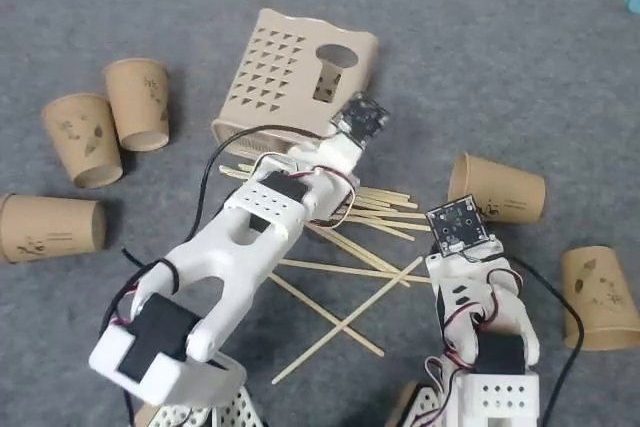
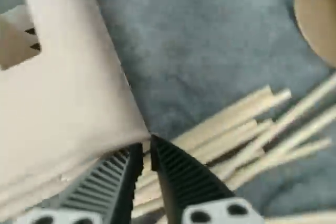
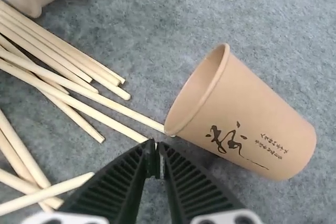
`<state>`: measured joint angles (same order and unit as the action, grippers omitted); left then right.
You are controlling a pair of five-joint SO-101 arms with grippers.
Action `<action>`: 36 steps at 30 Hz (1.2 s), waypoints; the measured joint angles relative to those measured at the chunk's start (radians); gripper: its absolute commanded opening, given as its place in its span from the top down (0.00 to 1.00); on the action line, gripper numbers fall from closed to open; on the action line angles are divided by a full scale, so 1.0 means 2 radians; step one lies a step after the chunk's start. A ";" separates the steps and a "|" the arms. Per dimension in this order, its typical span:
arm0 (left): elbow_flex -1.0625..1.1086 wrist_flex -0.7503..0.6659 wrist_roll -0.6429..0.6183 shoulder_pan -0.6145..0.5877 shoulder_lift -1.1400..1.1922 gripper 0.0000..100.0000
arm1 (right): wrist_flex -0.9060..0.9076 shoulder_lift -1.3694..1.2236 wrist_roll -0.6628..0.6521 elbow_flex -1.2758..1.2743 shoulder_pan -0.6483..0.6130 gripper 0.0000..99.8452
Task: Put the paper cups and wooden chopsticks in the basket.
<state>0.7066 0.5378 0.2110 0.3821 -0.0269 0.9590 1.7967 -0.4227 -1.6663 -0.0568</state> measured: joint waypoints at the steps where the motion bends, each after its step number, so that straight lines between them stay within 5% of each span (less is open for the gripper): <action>1: 0.000 0.007 0.015 0.001 -0.002 0.99 | 0.000 0.000 0.000 0.000 0.000 0.99; 7: 0.000 0.094 0.098 0.022 -0.058 0.99 | 0.000 0.000 -0.002 0.000 0.000 0.99; 11: 0.000 0.136 0.094 0.028 -0.120 0.99 | 0.000 0.000 -0.020 0.000 0.000 0.99; 22: 0.000 0.140 -0.196 -0.046 -0.218 0.98 | 0.000 0.000 -0.025 0.000 0.000 0.99; 31: 0.012 0.140 -0.410 -0.071 -0.219 0.72 | 0.012 0.000 -0.025 0.000 0.000 0.99; 36: 0.042 0.093 -0.477 -0.072 -0.219 0.72 | 0.012 0.000 -0.025 0.000 0.000 0.99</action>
<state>0.7910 0.7234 -0.7434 0.2378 -0.4641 0.9835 1.7967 -0.4733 -1.6663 -0.0568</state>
